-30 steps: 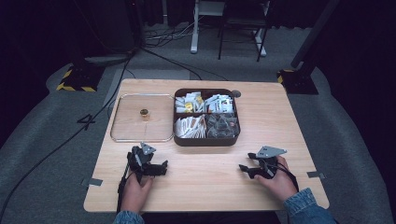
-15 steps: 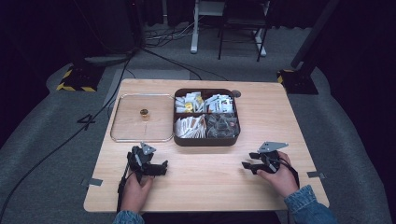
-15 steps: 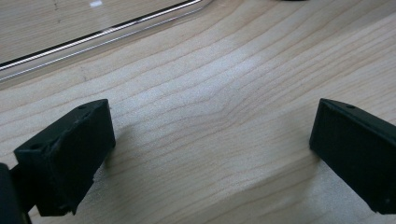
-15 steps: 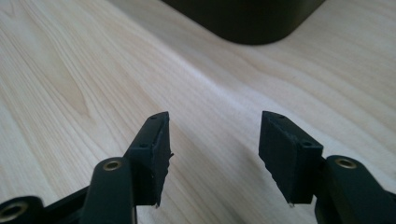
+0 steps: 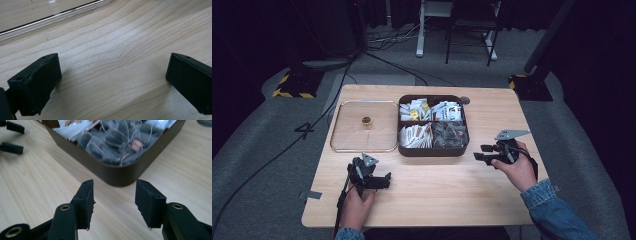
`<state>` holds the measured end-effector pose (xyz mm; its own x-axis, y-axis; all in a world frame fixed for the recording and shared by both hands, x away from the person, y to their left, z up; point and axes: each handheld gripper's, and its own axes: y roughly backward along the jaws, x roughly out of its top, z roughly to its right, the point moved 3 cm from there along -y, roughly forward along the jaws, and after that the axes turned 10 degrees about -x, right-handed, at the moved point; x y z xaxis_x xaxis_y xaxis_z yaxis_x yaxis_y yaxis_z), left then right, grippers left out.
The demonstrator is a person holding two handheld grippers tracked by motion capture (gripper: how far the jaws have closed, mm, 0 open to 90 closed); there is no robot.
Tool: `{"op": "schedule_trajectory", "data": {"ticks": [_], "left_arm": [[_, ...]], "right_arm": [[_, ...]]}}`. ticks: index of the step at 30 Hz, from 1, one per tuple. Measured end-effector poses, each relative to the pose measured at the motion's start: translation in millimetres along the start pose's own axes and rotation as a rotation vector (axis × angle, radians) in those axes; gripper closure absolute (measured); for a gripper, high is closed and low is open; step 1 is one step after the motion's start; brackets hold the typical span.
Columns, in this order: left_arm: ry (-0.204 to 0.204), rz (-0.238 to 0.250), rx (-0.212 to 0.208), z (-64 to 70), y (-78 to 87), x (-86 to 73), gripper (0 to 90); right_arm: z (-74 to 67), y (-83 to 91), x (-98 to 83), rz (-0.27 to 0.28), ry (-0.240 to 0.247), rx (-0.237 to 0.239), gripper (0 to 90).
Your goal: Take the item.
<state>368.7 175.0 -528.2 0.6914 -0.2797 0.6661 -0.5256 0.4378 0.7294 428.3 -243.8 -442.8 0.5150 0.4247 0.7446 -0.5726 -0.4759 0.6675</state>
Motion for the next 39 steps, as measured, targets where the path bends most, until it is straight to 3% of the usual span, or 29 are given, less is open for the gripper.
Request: {"op": "schedule_trajectory", "data": {"ticks": [11,17,21,29,39], "left_arm": [[-0.001,0.000,-0.003,-0.2,0.0,0.0,0.3],[-0.005,-0.002,-0.001,-0.8,-0.3,0.9,0.3],[-0.007,-0.004,-0.005,-0.9,-0.6,1.2,0.3],[-0.007,-0.005,-0.005,-1.0,-0.7,1.3,0.3],[-0.007,-0.005,-0.005,-1.0,-0.7,1.3,0.3]], "right_arm": [[4.4,0.4,38.8,0.094,-0.033,-0.014,55.6],[5.7,-9.0,64.2,0.133,-0.045,-0.025,58.2],[12.5,-19.3,79.8,0.139,-0.013,-0.073,57.9],[25.1,-43.8,104.3,0.112,-0.039,-0.111,57.6],[30.4,-74.3,120.5,0.065,-0.124,-0.096,58.4]]}}
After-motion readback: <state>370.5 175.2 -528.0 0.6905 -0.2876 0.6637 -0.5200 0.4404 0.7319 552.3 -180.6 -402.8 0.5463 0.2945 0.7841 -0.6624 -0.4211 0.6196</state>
